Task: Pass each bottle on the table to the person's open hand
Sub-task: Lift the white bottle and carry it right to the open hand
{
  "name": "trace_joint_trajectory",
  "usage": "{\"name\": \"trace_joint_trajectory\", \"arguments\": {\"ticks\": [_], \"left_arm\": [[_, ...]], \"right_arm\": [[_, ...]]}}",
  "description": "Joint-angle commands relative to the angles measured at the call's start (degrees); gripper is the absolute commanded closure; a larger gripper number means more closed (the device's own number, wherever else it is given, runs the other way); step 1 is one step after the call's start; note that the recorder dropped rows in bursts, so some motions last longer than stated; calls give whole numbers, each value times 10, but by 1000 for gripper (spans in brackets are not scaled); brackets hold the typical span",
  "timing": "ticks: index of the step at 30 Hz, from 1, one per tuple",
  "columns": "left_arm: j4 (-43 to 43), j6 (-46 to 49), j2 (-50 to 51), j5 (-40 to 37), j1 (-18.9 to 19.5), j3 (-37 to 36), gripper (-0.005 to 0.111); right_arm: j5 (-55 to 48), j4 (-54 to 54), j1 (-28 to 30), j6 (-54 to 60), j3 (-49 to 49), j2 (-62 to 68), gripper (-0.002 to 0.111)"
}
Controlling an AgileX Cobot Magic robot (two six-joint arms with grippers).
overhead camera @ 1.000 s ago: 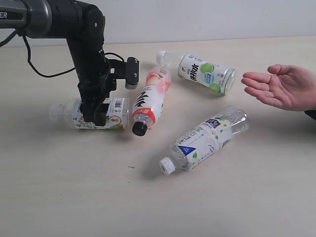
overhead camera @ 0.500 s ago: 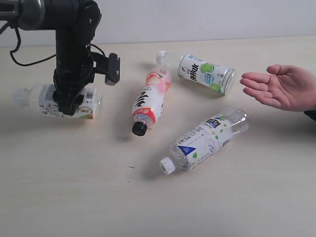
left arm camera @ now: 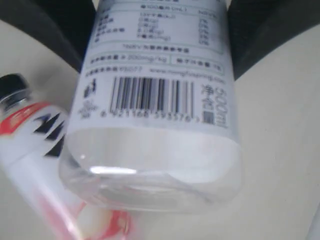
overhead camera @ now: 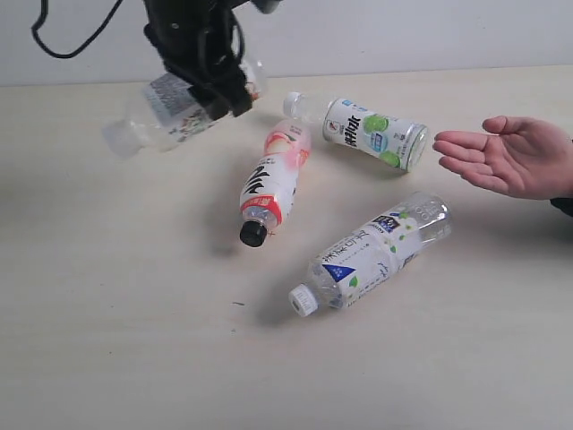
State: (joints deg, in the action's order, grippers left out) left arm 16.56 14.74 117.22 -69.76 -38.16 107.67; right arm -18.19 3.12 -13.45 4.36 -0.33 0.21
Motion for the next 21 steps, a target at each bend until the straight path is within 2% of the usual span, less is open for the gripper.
{"name": "trace_joint_trajectory", "arguments": {"ticks": [1,3,4,7,10,13,17,21], "left_arm": [[-7,-121,-7,-2,-78,42,107],[-7,-156,-7,-2,-109,52,107],[-9,-195,-7,-2,-137,63,107],[-19,-269,-6,15,-172,84,107],[-138,-269,-4,63,-168,142,107],[-214,-269,9,52,-154,202,107],[-279,-281,39,70,-155,269,107],[-350,-287,93,123,-155,333,107]], "right_arm": [[5,-1,-3,0,3,-2,108],[5,-1,-3,0,3,-2,108],[5,-1,-3,0,3,-2,108],[5,-2,-3,0,3,-2,108],[5,-2,-3,0,3,-2,108],[5,-2,-3,0,3,-2,108],[5,-1,-3,0,3,-2,108],[5,-1,-3,0,3,-2,108]]}}
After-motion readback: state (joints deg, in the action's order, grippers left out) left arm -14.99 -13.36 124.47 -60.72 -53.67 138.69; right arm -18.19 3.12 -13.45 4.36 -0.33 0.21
